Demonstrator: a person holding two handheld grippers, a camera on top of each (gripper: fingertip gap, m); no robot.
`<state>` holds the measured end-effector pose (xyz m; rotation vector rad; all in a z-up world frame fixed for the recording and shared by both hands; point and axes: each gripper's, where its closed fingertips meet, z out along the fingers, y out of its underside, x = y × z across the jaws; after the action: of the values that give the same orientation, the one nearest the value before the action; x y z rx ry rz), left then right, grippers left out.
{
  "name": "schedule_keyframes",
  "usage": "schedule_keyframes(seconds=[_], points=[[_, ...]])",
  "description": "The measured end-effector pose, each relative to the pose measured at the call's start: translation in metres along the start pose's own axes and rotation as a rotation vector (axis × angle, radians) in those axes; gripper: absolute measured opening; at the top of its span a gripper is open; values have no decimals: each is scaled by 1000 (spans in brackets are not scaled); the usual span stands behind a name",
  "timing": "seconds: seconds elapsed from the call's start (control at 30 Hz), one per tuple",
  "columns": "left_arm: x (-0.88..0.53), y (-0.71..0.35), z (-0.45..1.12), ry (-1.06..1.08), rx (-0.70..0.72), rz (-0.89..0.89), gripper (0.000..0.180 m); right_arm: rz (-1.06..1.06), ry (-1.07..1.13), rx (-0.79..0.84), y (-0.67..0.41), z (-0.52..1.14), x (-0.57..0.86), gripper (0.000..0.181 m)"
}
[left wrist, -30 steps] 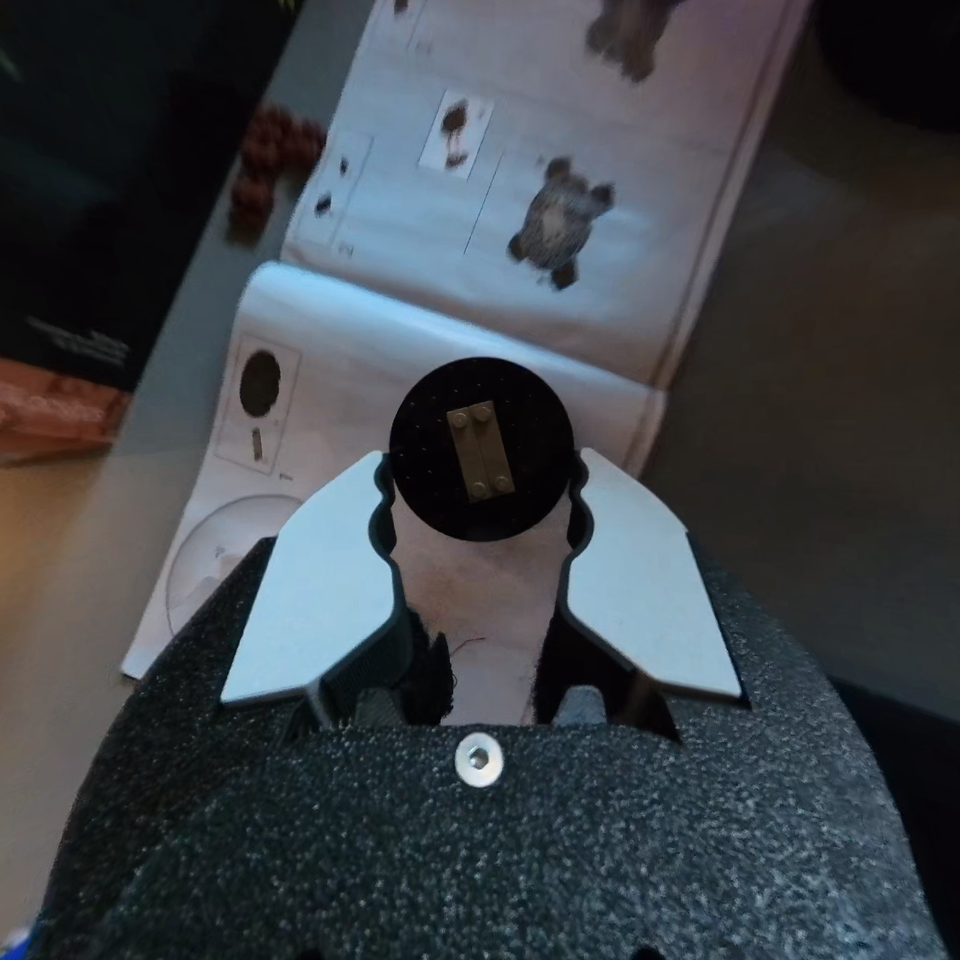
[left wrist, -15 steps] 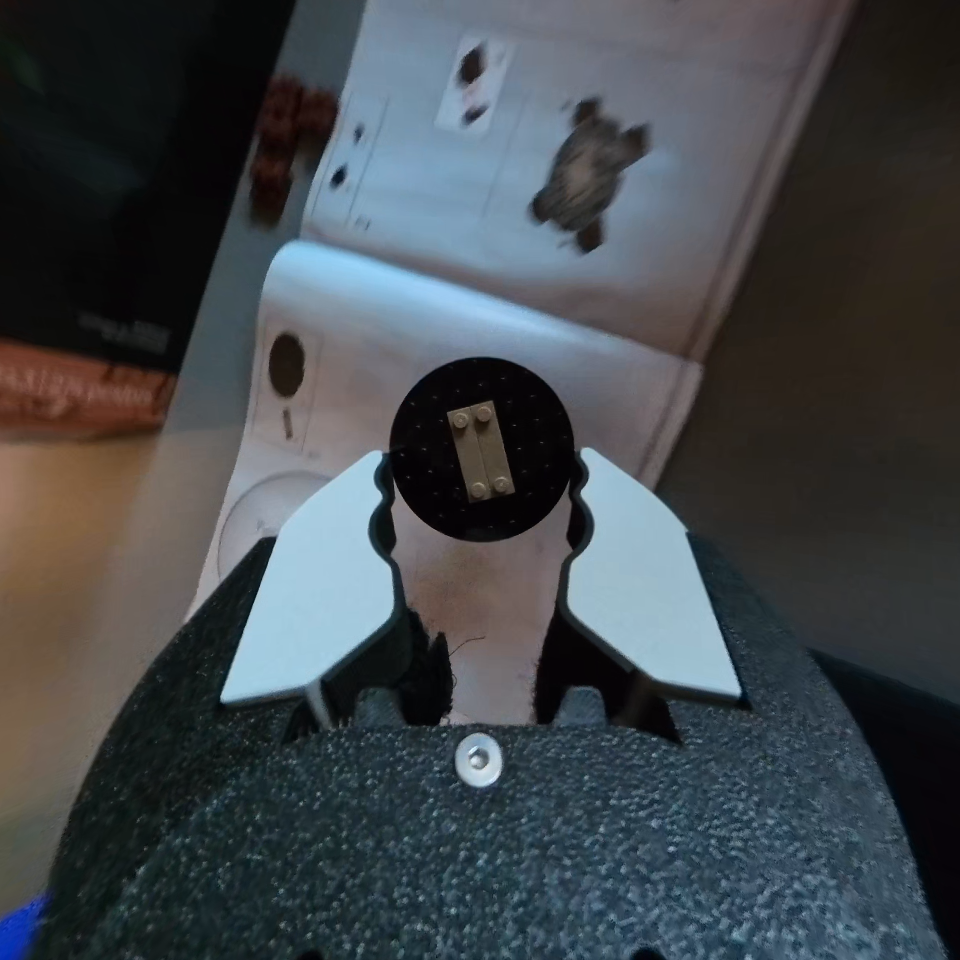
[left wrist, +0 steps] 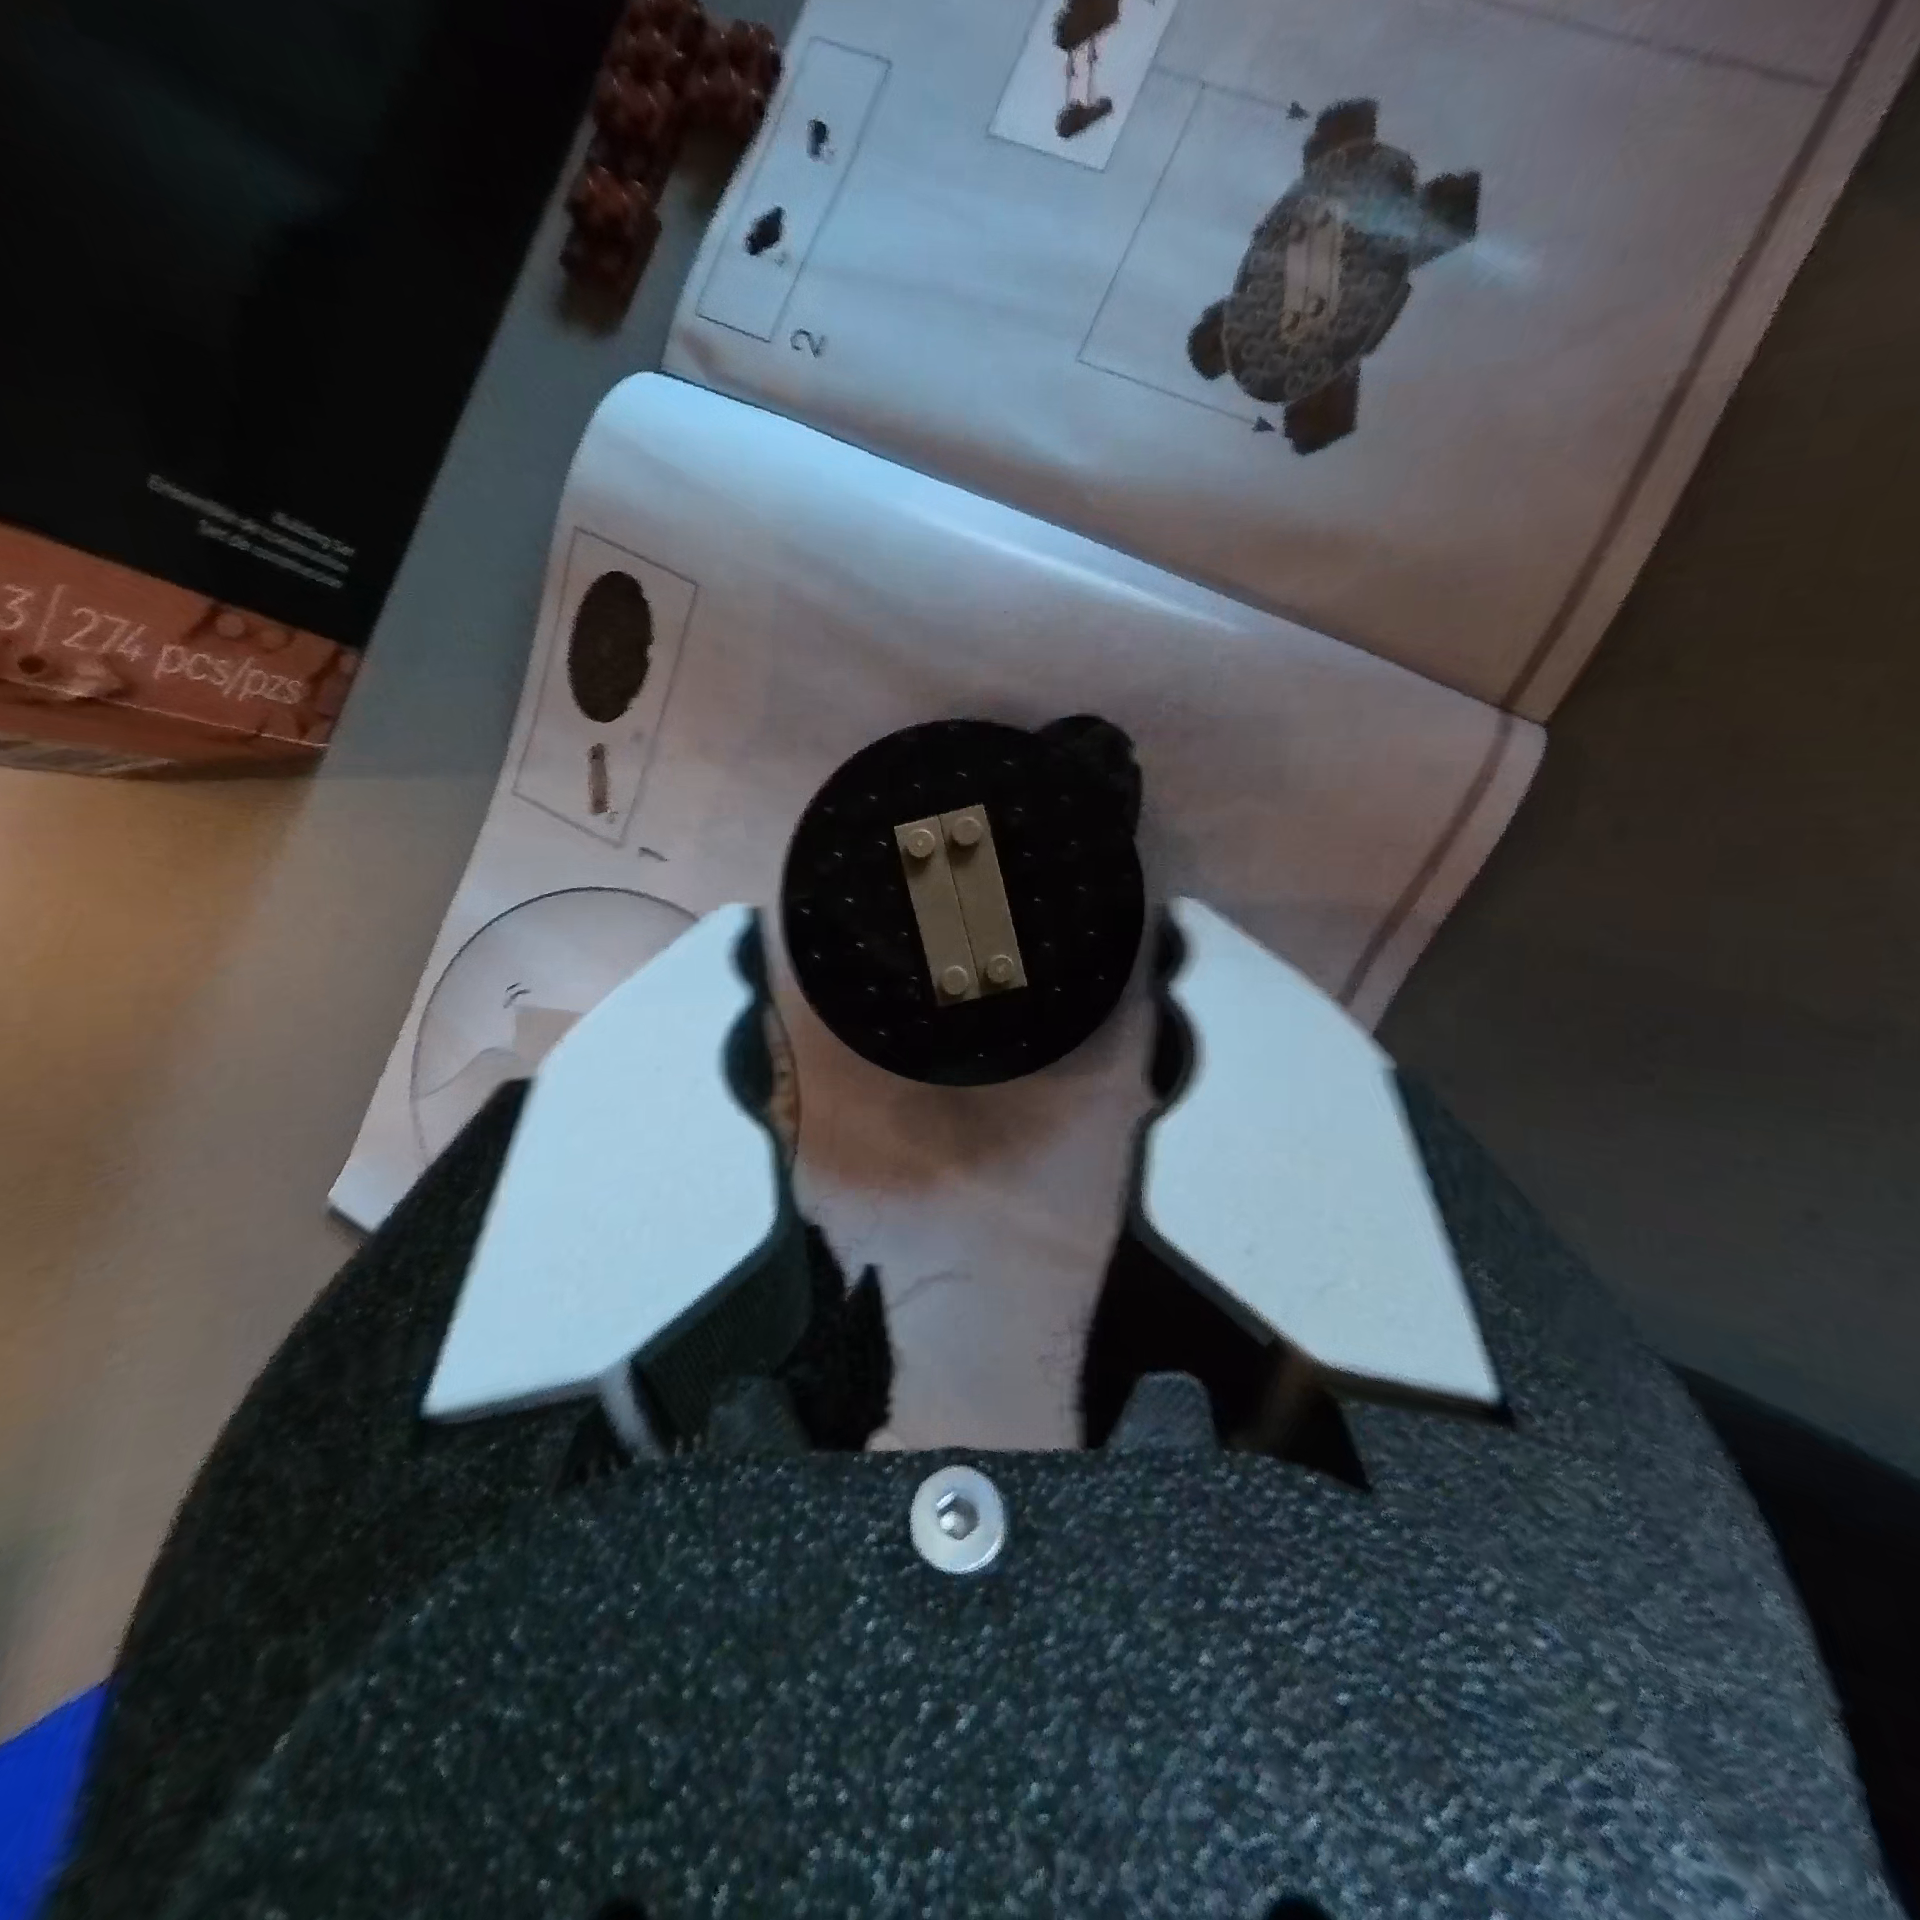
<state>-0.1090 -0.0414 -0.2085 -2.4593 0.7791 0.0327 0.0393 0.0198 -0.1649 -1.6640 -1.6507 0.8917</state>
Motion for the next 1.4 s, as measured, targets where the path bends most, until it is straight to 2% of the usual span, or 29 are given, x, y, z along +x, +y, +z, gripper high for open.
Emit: schedule_keyframes(seconds=[0.07, 0.17, 0.23, 0.3, 0.4, 0.43, 0.5, 0.63, 0.7, 0.73, 0.8, 0.93, 0.97, 1.0, 1.07, 1.1, 1.13, 1.17, 1.2, 1.23, 1.33, 1.37, 1.4], points=[[-2, -2, -4, -6, 22, -29, 87, -22, 15, -6, -9, 3, 7, 77], [-7, -14, -18, -36, 130, -121, 113, -41, 35, 9, -22, 8, 18, 70], [-11, -25, -32, -65, 245, -213, 116, -55, 50, 30, -34, 12, 28, 57], [-10, -37, -46, -85, 370, -307, 103, -68, 78, 60, -46, 18, 40, 45], [-2, -48, -58, -104, 491, -368, 76, -64, 90, 28, -50, 35, 59, 40], [0, -49, -58, -126, 509, -362, 66, -59, 79, 4, -49, 43, 63, 39], [0, -50, -56, -176, 521, -345, 59, -60, 68, -38, -43, 56, 70, 36], [6, -46, -43, -160, 503, -318, 33, -17, 79, -77, -33, 57, 78, 33], [7, -47, -43, -132, 521, -335, 3, 32, 116, -89, -27, 46, 80, 32], [6, -48, -43, -129, 536, -334, 0, 39, 135, -90, -24, 39, 78, 27], [7, -47, -42, -117, 545, -325, 0, 9, 162, -51, -23, 21, 68, 6], [14, -49, -41, -74, 536, -317, 1, -25, 228, -1, -15, -16, 44, 3], [15, -50, -41, -69, 531, -315, 14, -23, 256, 20, -14, -27, 39, 5], [15, -53, -42, -74, 529, -315, 35, -18, 265, 46, -15, -38, 32, 13], [15, -61, -45, -89, 523, -321, 85, 22, 262, 69, -12, -59, 16, 64], [17, -65, -48, -90, 516, -321, 97, 39, 250, 49, -7, -71, 7, 80], [20, -72, -52, -84, 516, -313, 107, 36, 250, 49, -3, -87, 0, 78], [24, -79, -56, -79, 529, -299, 103, -2, 224, 115, -8, -108, -11, 28], [27, -87, -63, -83, 569, -267, 51, -33, 220, 218, -16, -133, -19, 4], [29, -98, -73, -110, 625, -253, 0, -20, 239, 289, -19, -160, -20, 3], [41, -121, -82, -127, 636, -239, 0, 63, 216, 413, -18, -238, -29, 9], [45, -130, -84, -145, 648, -224, 0, 91, 234, 426, -13, -261, -28, 20], [50, -137, -85, -161, 656, -211, 9, 120, 269, 422, -4, -284, -25, 31]])
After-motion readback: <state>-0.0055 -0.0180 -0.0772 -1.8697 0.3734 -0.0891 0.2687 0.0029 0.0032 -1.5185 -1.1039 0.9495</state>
